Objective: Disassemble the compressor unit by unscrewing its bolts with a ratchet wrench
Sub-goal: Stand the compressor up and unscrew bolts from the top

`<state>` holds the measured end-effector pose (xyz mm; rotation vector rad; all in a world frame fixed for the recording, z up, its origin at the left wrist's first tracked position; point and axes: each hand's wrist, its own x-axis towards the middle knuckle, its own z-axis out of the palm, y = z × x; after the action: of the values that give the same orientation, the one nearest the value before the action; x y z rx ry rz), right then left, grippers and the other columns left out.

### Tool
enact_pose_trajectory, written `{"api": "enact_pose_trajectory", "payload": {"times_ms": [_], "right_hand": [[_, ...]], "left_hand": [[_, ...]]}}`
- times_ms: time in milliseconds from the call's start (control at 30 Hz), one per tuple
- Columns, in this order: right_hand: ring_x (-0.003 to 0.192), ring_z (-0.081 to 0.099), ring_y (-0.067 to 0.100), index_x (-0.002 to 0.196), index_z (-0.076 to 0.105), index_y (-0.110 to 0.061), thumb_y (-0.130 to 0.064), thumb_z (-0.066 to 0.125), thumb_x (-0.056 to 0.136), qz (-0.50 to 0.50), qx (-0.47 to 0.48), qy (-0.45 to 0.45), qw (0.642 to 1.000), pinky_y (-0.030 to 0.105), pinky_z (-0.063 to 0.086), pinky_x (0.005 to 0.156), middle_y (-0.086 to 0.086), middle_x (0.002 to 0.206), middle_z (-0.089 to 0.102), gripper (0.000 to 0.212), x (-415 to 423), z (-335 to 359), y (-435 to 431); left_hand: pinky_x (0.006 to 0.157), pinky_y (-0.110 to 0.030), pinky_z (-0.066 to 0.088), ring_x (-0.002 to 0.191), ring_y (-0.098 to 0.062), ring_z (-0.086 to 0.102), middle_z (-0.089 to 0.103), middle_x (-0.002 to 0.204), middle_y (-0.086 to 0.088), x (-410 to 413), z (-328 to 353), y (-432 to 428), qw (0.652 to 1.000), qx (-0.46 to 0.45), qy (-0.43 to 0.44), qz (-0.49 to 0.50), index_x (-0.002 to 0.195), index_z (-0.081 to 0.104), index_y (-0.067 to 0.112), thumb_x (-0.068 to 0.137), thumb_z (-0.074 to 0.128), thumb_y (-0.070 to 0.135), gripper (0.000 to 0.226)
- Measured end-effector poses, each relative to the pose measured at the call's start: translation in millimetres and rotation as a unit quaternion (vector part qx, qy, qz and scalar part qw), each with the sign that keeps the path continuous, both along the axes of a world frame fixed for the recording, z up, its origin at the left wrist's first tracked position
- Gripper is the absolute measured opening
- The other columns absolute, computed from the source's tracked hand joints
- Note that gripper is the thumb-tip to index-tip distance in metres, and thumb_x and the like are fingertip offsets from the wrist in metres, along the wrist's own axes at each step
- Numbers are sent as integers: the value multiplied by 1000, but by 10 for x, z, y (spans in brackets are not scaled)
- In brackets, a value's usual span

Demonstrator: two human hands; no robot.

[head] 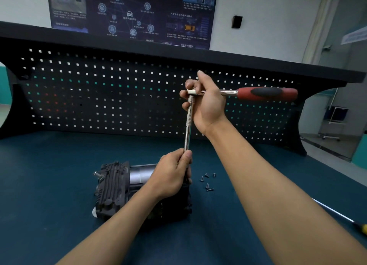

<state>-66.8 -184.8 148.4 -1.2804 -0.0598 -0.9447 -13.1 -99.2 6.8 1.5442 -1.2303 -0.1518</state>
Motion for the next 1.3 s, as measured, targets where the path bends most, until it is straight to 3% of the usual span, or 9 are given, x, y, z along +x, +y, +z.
{"api": "enact_pose_trajectory", "payload": {"times_ms": [233,367,533,700,867,933,1000,1167,1300], "right_hand": [[59,48,11,66,51,2,-10,65,92,-223,-206,-7,953,28,43,62,3,62,49,32,144,-118,86],[58,53,11,66,52,-18,-13,67,85,-301,-291,2,908,27,48,61,-3,66,52,24,160,-168,147],[75,53,18,88,51,-23,-22,62,84,-475,-440,108,755,24,32,53,-7,92,52,12,163,-184,240],[96,50,26,113,48,-19,-29,63,81,-544,-527,289,585,37,34,67,5,117,49,37,213,-115,302],[97,46,27,112,45,-20,-35,69,78,-517,-555,365,541,38,31,71,8,120,46,44,273,-12,295],[102,50,29,113,47,-21,-36,66,80,-510,-554,352,556,38,32,72,8,120,48,40,270,-21,253],[98,52,26,102,50,-23,-38,63,85,-486,-537,301,620,36,36,73,4,115,51,27,259,-36,206],[68,53,10,67,54,-12,-24,73,88,-247,-290,94,920,26,46,67,-4,74,57,31,192,-36,164],[69,52,14,66,50,-14,-22,63,95,-53,-157,43,985,28,39,63,0,71,52,33,121,-5,109]], "left_hand": [[66,-43,55,59,-18,71,68,67,-8,-14,-8,-6,1000,4,4,23,86,53,12,104,38,41,38],[63,-36,53,57,-13,69,68,67,-6,-26,-18,-8,999,-1,-12,37,84,53,11,105,37,40,39],[56,-21,48,58,-11,69,69,65,-2,-21,-29,-11,999,-9,-20,42,80,52,12,105,37,38,39],[53,-20,47,56,-10,68,68,64,-3,-9,-28,-37,999,-2,-14,50,82,55,7,104,39,38,41],[48,-16,43,54,-10,68,69,64,-3,-13,-49,-49,998,-10,-2,61,80,53,8,104,40,39,41],[48,-20,45,53,-10,68,69,63,-3,-17,-58,-57,998,-11,0,64,81,53,9,103,40,42,42],[47,-20,45,54,-10,68,69,63,-3,-11,-61,-48,998,-13,10,59,82,54,11,103,41,44,42],[50,-14,43,58,-13,69,70,69,-5,13,-52,-6,999,-25,32,13,85,52,11,104,42,42,37],[57,-17,48,64,-13,70,73,74,-5,25,-44,19,999,-11,29,-21,94,55,15,105,39,41,32]]}}
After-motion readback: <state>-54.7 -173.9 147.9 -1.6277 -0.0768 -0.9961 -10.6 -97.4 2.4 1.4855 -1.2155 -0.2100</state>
